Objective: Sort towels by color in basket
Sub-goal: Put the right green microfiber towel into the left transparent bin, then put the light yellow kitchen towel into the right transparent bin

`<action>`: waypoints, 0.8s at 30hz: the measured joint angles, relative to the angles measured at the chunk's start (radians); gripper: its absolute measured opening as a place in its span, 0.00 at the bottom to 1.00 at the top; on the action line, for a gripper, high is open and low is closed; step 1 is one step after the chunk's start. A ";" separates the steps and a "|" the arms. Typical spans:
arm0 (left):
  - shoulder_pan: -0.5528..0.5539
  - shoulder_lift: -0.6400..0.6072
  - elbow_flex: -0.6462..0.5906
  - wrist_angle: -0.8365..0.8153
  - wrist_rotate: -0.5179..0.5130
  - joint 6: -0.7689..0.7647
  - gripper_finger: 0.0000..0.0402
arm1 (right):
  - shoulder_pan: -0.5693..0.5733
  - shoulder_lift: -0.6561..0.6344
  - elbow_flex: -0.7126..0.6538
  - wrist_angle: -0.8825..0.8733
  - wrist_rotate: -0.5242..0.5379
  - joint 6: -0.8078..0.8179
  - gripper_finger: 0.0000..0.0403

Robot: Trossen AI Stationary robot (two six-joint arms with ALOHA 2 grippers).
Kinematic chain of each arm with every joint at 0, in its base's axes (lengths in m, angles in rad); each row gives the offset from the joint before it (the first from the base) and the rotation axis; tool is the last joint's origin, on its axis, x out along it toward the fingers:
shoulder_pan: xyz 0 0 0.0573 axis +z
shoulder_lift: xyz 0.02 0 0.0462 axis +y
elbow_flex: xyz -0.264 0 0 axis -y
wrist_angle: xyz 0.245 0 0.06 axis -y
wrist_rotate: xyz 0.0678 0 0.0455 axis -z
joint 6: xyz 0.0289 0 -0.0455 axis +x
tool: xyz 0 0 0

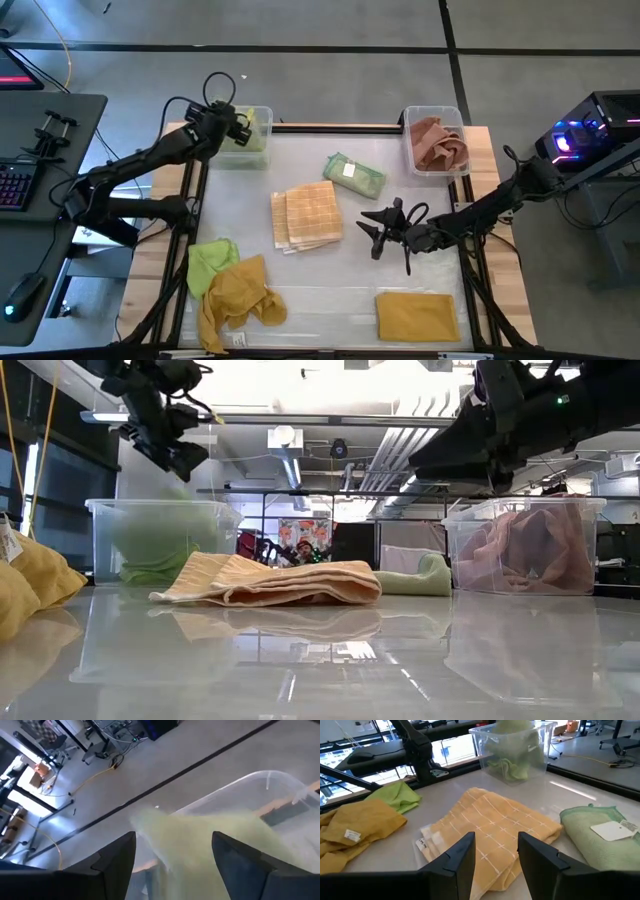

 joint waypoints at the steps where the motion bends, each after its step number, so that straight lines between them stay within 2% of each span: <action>1: -0.002 -0.003 0.000 0.001 0.000 -0.009 0.62 | 0.000 0.000 0.000 -0.004 0.000 0.007 0.35; 7: -0.076 -0.025 0.000 0.000 0.000 0.002 0.61 | 0.000 0.000 0.000 -0.014 0.000 0.026 0.35; 11: -0.184 -0.042 0.000 0.014 0.013 -0.005 0.60 | -0.001 0.000 0.000 -0.012 0.000 0.056 0.35; 15: -0.302 -0.045 0.000 0.118 0.054 0.044 0.60 | -0.019 0.015 0.002 -0.004 -0.027 0.068 0.35; 19: -0.408 -0.044 0.000 0.220 0.105 0.059 0.60 | -0.057 0.113 0.067 -0.003 -0.063 -0.023 0.35; 24: -0.550 -0.039 -0.018 0.298 0.147 0.011 0.60 | -0.112 0.287 0.225 -0.013 -0.180 -0.209 0.35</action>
